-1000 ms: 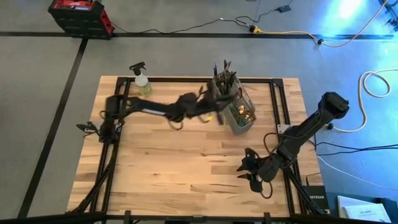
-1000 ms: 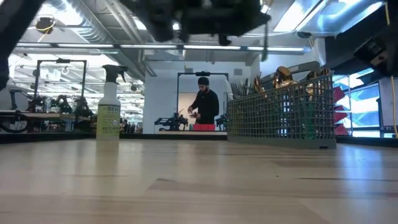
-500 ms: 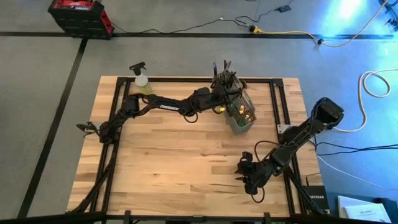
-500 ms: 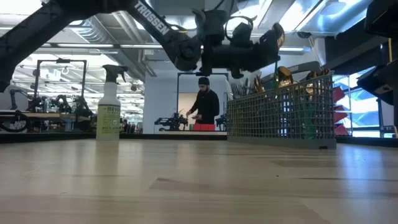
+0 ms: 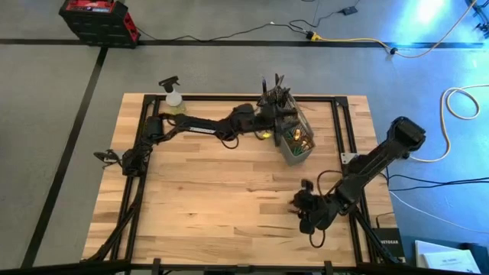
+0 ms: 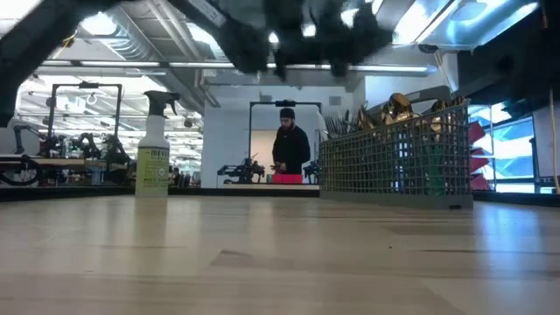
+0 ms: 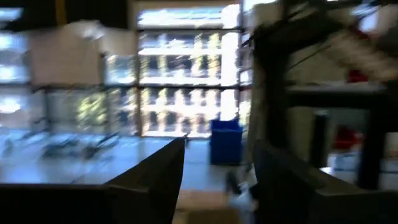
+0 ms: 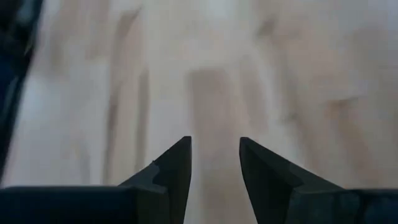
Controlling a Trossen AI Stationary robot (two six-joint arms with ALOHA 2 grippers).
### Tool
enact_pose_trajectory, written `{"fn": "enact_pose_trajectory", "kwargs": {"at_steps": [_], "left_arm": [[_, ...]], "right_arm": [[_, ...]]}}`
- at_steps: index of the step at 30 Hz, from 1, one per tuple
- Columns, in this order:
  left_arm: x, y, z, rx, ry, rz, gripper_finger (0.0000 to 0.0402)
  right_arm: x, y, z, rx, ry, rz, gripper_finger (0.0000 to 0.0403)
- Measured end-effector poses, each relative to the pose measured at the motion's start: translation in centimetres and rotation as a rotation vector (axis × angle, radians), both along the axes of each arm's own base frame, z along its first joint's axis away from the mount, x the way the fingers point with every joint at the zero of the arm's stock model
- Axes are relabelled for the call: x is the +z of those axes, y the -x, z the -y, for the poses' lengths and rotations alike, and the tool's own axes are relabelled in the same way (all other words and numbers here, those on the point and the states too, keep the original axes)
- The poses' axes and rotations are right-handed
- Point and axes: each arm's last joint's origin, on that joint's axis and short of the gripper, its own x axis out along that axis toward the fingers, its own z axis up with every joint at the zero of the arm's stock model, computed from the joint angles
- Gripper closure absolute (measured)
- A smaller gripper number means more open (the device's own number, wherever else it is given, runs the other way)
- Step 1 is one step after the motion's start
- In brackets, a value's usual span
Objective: Sort silverware
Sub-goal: Move the silverware basket to the center of the table
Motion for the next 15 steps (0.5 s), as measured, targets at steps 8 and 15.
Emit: {"fn": "enact_pose_trajectory", "kwargs": {"at_steps": [8, 15], "left_arm": [[6.3, 11.2, 4.1, 0.047, -0.211, -0.102, 0.0247], [1.0, 20.1, 6.7, -0.020, -0.070, -0.222, 0.0253]], "right_arm": [[13.7, 1.2, 5.4, -0.375, 0.232, 0.255, 0.0325], [19.3, -1.2, 16.1, -0.509, 0.313, 0.094, 0.0328]]}}
